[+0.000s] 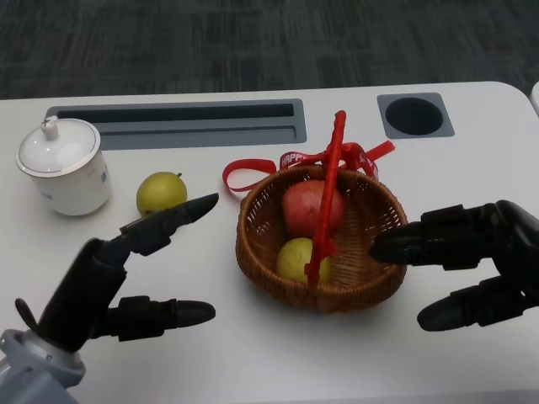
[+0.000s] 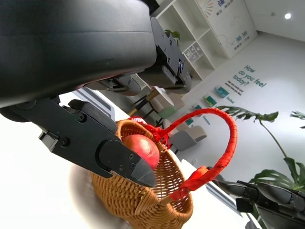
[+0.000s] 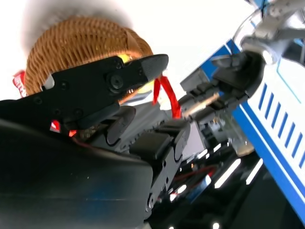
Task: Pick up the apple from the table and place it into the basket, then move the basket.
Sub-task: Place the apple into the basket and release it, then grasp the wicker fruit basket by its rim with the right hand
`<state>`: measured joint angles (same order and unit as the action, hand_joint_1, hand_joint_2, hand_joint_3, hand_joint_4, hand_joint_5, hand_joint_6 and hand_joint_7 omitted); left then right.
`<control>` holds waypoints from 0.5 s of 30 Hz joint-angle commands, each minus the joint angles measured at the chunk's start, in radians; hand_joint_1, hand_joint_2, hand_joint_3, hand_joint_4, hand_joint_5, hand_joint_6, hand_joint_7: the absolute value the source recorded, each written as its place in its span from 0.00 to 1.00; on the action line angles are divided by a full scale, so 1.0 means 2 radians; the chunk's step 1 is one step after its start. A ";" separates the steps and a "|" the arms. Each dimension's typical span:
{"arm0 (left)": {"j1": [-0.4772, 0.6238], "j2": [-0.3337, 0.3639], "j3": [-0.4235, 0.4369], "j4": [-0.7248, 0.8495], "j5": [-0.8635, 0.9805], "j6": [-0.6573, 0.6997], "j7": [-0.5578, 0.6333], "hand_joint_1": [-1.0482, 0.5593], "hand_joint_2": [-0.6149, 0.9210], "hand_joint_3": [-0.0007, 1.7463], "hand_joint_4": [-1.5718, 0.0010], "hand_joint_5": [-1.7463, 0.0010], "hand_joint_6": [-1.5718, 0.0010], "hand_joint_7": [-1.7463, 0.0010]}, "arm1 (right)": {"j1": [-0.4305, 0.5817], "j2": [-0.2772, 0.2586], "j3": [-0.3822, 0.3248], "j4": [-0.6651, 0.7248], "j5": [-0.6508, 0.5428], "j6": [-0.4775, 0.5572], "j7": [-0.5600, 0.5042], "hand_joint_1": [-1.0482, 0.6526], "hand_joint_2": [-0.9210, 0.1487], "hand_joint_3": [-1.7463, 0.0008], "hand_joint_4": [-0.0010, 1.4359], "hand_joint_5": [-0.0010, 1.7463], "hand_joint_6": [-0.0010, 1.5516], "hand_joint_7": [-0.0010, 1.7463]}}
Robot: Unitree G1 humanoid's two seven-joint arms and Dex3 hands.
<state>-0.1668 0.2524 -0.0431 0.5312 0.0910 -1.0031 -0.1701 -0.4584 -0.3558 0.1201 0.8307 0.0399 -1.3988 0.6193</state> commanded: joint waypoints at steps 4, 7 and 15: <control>0.010 0.003 0.007 -0.002 -0.007 -0.004 0.001 0.36 0.90 0.00 0.66 0.98 0.66 0.99 | -0.087 -0.020 0.013 0.069 -0.087 -0.020 -0.013 0.28 0.01 0.99 0.48 0.00 0.38 0.00; 0.010 -0.001 0.008 0.001 -0.004 -0.010 0.005 0.35 0.90 0.00 0.65 0.98 0.64 0.99 | -0.126 -0.024 0.017 0.097 -0.158 -0.028 -0.035 0.26 0.00 0.97 0.47 0.00 0.36 0.00; 0.016 -0.009 0.011 0.003 -0.006 -0.016 0.009 0.35 0.90 0.00 0.62 0.98 0.62 0.99 | -0.206 -0.040 0.078 0.126 -0.380 0.018 -0.194 0.21 0.01 0.99 0.51 0.01 0.38 0.00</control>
<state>-0.1463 0.2295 -0.0368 0.5338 0.0896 -1.0208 -0.1656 -0.8398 -0.4106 0.2474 1.0693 -0.6673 -1.3805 0.2841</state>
